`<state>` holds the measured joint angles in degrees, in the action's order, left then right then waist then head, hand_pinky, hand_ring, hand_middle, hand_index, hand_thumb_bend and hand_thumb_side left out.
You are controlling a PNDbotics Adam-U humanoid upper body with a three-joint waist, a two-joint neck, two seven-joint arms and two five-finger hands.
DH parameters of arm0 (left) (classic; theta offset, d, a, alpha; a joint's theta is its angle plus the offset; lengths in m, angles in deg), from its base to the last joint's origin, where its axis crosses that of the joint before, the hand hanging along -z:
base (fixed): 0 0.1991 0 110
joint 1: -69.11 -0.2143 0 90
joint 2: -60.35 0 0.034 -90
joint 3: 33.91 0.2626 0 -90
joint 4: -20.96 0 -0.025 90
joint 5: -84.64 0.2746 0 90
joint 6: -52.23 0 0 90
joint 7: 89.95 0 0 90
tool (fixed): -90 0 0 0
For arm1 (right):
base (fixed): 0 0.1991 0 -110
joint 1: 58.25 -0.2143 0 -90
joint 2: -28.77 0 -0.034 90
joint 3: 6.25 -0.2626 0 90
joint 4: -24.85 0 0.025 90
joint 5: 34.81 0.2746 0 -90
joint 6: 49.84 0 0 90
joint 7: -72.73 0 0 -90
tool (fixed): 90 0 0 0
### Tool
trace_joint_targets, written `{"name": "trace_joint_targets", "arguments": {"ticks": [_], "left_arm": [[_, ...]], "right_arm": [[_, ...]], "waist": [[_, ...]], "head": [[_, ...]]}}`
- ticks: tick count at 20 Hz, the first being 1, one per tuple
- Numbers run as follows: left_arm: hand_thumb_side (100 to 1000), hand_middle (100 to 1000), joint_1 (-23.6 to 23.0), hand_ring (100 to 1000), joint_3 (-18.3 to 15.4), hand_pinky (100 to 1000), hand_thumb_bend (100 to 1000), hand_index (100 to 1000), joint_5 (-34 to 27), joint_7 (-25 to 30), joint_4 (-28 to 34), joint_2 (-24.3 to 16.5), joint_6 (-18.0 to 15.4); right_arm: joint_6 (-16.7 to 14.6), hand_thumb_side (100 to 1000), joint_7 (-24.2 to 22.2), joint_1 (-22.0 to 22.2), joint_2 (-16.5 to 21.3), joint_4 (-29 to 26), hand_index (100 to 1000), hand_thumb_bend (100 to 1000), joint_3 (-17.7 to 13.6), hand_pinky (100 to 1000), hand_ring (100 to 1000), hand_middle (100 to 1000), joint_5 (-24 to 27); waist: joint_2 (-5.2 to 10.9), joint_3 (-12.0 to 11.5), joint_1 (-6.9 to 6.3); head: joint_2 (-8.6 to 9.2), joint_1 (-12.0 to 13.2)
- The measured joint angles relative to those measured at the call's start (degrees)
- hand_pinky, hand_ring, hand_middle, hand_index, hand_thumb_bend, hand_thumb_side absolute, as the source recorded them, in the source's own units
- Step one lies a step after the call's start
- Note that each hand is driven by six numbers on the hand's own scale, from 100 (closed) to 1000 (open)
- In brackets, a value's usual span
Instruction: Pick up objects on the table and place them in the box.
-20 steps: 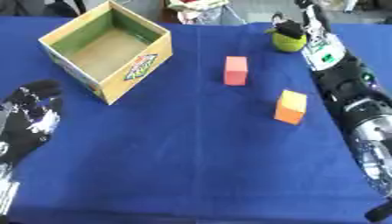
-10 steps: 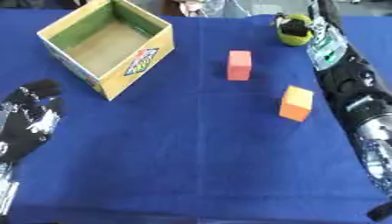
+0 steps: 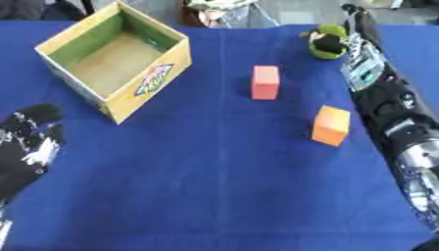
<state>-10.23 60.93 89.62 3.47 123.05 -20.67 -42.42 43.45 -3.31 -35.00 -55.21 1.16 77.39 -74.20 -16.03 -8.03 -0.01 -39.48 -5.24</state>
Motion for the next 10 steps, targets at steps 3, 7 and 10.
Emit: {"name": "trace_joint_targets", "arguments": {"ticks": [3,7,10], "left_arm": [[333,743,0.1,800,0.0,541,233,801,0.0,0.0,0.0,0.0,0.0],[334,744,0.4,801,0.0,541,232,801,0.0,0.1,0.0,0.0,0.0],[335,744,0.4,801,0.0,541,231,801,0.0,0.3,0.0,0.0,0.0]], "right_arm": [[0.2,372,0.2,0.0,0.4,0.0,941,269,0.0,919,999,901,0.6],[0.5,377,0.0,0.1,0.5,0.5,936,265,0.0,915,991,892,1.2],[1.0,374,-0.5,0.2,0.6,1.2,929,260,0.0,913,988,886,1.5]], "waist": [[-0.49,-0.3,0.01],[-1.00,-0.6,0.02],[-1.31,-0.7,-0.04]], "head": [[1.20,-0.7],[2.17,-1.3],[2.33,-1.4]]}}
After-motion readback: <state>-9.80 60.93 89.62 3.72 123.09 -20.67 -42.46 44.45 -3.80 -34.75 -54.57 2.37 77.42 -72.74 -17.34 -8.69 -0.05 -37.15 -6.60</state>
